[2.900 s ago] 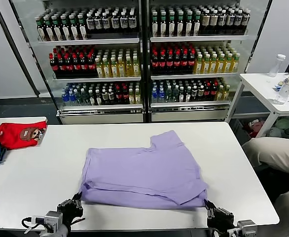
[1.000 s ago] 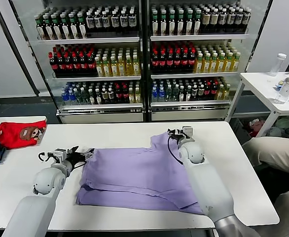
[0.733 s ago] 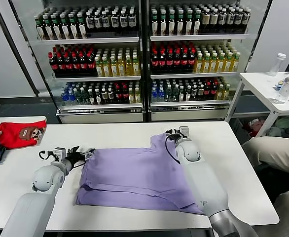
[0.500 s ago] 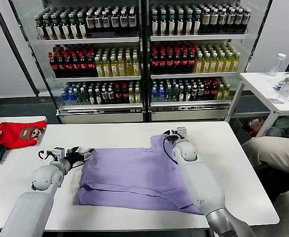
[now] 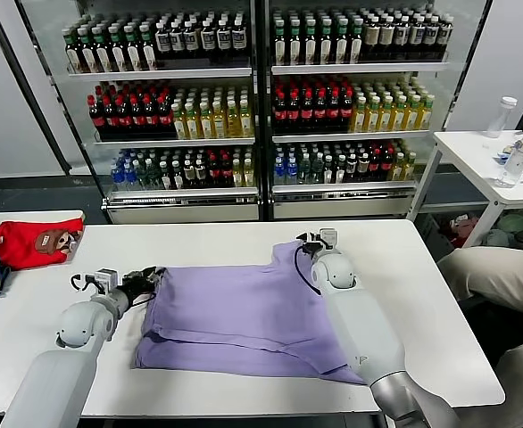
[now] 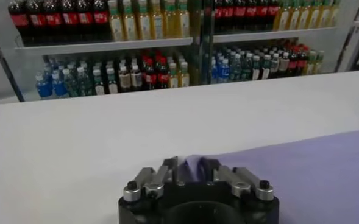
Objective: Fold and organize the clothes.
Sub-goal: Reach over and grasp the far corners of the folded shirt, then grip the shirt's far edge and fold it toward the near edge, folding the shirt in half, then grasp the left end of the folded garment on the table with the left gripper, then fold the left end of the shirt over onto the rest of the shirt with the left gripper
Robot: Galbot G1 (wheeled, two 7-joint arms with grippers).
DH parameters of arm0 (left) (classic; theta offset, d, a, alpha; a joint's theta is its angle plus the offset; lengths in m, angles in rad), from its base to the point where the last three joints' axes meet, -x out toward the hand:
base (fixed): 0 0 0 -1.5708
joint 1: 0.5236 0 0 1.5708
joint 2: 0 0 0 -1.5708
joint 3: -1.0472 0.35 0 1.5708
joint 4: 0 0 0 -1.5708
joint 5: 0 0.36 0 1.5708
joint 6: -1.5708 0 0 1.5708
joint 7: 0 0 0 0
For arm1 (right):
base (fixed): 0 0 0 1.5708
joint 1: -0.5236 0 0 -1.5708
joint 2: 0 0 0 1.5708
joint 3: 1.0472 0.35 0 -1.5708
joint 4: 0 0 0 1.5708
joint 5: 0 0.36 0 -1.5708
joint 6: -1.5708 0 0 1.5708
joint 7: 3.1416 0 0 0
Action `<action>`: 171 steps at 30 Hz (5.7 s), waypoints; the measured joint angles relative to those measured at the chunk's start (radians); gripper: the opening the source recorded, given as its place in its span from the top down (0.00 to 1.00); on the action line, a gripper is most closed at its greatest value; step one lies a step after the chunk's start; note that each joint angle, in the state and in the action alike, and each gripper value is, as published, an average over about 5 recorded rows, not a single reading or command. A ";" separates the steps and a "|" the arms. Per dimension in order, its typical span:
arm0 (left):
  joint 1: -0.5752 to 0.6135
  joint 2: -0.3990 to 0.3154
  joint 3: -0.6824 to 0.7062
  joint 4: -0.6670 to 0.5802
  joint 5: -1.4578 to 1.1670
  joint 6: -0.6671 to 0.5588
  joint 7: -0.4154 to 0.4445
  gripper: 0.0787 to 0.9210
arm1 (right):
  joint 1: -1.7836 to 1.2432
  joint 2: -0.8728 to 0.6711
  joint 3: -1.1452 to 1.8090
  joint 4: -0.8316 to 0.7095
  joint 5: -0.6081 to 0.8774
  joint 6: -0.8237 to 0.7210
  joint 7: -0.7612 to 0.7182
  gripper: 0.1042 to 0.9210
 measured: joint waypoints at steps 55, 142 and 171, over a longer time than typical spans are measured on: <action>0.444 0.041 -0.127 -0.452 -0.051 -0.080 -0.146 0.99 | -0.703 -0.320 0.102 0.984 0.155 -0.083 0.056 0.98; 0.537 -0.057 -0.045 -0.563 -0.184 0.023 -0.604 0.64 | -0.891 -0.332 0.125 1.192 -0.012 -0.088 0.051 0.12; 0.595 0.036 -0.381 -0.598 0.240 -0.011 -0.480 0.96 | -0.859 -0.348 0.131 1.204 -0.016 -0.086 0.050 0.12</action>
